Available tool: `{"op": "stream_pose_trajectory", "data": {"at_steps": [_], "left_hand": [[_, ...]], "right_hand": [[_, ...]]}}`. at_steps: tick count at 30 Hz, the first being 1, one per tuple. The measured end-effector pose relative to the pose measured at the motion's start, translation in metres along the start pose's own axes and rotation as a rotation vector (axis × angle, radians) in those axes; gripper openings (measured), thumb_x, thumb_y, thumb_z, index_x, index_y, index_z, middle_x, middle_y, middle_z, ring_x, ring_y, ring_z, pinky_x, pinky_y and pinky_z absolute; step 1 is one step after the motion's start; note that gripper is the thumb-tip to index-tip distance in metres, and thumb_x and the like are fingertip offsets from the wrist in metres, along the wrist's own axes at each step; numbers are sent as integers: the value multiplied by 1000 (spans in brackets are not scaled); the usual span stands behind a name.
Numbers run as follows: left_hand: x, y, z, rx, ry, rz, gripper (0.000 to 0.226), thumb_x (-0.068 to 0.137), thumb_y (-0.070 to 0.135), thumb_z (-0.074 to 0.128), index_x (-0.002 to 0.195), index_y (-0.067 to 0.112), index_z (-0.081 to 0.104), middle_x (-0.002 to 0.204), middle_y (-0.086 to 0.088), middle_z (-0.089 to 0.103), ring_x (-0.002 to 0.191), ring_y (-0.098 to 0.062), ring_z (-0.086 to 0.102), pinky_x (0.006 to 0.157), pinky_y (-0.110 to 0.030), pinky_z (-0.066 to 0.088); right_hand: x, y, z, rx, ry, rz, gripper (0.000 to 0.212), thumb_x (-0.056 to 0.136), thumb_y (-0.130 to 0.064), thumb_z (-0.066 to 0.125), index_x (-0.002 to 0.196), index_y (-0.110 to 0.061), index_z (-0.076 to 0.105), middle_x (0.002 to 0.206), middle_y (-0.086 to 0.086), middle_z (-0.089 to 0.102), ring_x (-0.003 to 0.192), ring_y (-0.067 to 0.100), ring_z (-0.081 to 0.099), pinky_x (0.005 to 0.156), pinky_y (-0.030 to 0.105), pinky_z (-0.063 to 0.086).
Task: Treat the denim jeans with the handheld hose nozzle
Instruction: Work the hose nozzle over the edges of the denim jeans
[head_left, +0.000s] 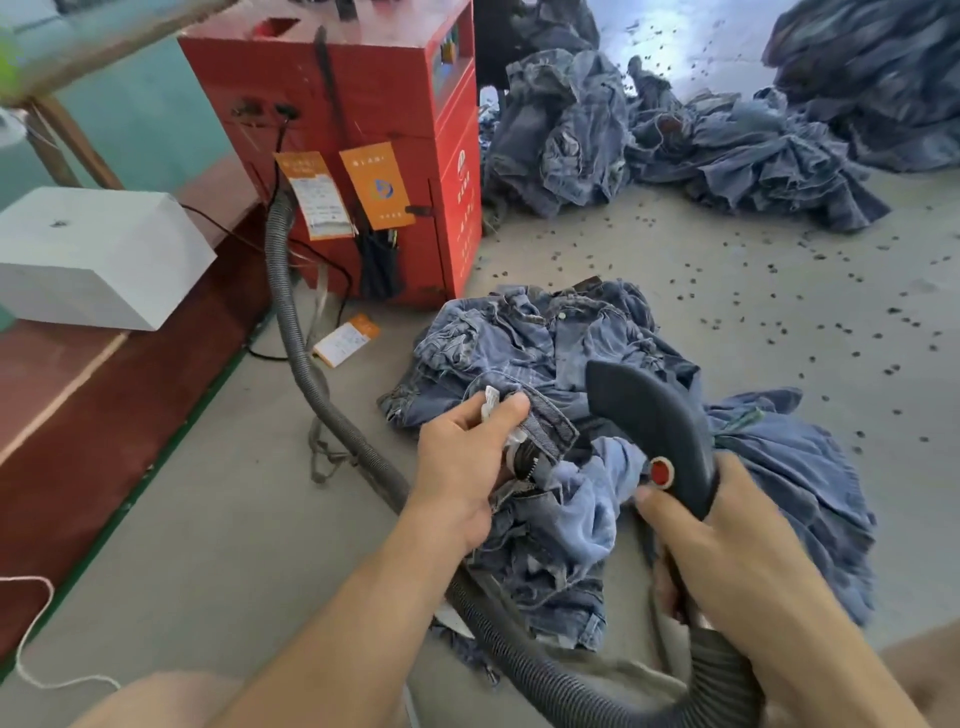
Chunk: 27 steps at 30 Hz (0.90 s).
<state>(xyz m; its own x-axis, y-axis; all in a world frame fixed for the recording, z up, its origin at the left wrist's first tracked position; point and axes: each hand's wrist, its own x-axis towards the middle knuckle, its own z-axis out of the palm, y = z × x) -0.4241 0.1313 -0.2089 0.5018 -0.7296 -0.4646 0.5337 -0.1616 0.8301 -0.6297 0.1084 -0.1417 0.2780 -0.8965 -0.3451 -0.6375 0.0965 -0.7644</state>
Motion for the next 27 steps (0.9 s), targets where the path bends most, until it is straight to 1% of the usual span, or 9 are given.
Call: {"op": "stream_pose_trajectory", "data": {"at_steps": [3, 5, 8, 11, 14, 18, 21, 24, 27], "left_hand": [[1, 1, 2, -21, -37, 7, 39, 92, 18, 77, 63, 43, 79, 81, 2, 80, 69, -11, 75, 57, -23, 58], [3, 1, 3, -38, -16, 2, 45, 92, 16, 77, 59, 46, 77, 76, 2, 79, 61, -10, 73, 52, -21, 56], [2, 6, 5, -58, 6, -47, 12, 91, 18, 77, 102, 19, 83, 89, -6, 80, 70, -16, 74, 61, -29, 60], [3, 7, -3, -1, 1, -66, 50, 89, 23, 80, 135, 11, 66, 118, -8, 76, 110, -24, 71, 101, -43, 56], [3, 10, -9, 50, -79, -58, 57, 91, 24, 78, 143, 11, 59, 133, -10, 70, 127, -30, 63, 115, -52, 43], [5, 11, -15, 97, -205, -98, 44, 96, 17, 69, 139, 10, 63, 137, -11, 67, 128, -30, 62, 114, -48, 46], [-5, 5, -18, 38, -456, -174, 35, 97, 8, 58, 129, 10, 72, 128, -14, 71, 119, -29, 68, 102, -40, 56], [-8, 2, -21, 17, -491, -171, 38, 98, 7, 57, 133, 12, 69, 132, -12, 70, 123, -26, 67, 100, -37, 55], [-4, 7, -24, 222, -428, -21, 45, 104, 6, 54, 148, 13, 54, 145, -5, 62, 136, -19, 56, 119, -40, 41]], "right_hand": [[-14, 4, -4, -37, 22, -70, 22, 92, -35, 70, 91, -23, 51, 61, -14, 68, 45, 4, 61, 41, 12, 41], [-24, 6, 4, -76, -72, -69, 23, 91, -39, 71, 91, -26, 53, 64, -24, 66, 47, -1, 61, 43, 10, 41], [-17, 3, 13, -59, -168, -57, 23, 96, -42, 67, 94, -25, 52, 54, -8, 62, 39, 6, 53, 42, 18, 40], [1, -5, 5, 74, -117, -14, 18, 101, -32, 64, 98, -21, 50, 48, 2, 59, 39, 17, 54, 42, 28, 43], [0, -2, -8, 80, -96, -55, 24, 97, -38, 64, 97, -18, 50, 52, 10, 63, 41, 26, 57, 43, 27, 47], [-9, -2, -10, -60, -189, -78, 25, 88, -48, 67, 94, -26, 56, 57, -3, 64, 41, 8, 56, 40, 14, 39], [6, -6, -13, 48, -182, -38, 20, 98, -29, 67, 97, -16, 52, 53, 4, 58, 42, 20, 54, 42, 28, 43], [10, -3, -26, 113, -93, -28, 22, 98, -31, 67, 95, -15, 52, 56, 11, 61, 45, 27, 55, 50, 38, 45], [-4, 3, -26, -130, -45, -104, 22, 83, -42, 77, 88, -34, 58, 72, -12, 70, 59, 2, 63, 61, 33, 49]]}}
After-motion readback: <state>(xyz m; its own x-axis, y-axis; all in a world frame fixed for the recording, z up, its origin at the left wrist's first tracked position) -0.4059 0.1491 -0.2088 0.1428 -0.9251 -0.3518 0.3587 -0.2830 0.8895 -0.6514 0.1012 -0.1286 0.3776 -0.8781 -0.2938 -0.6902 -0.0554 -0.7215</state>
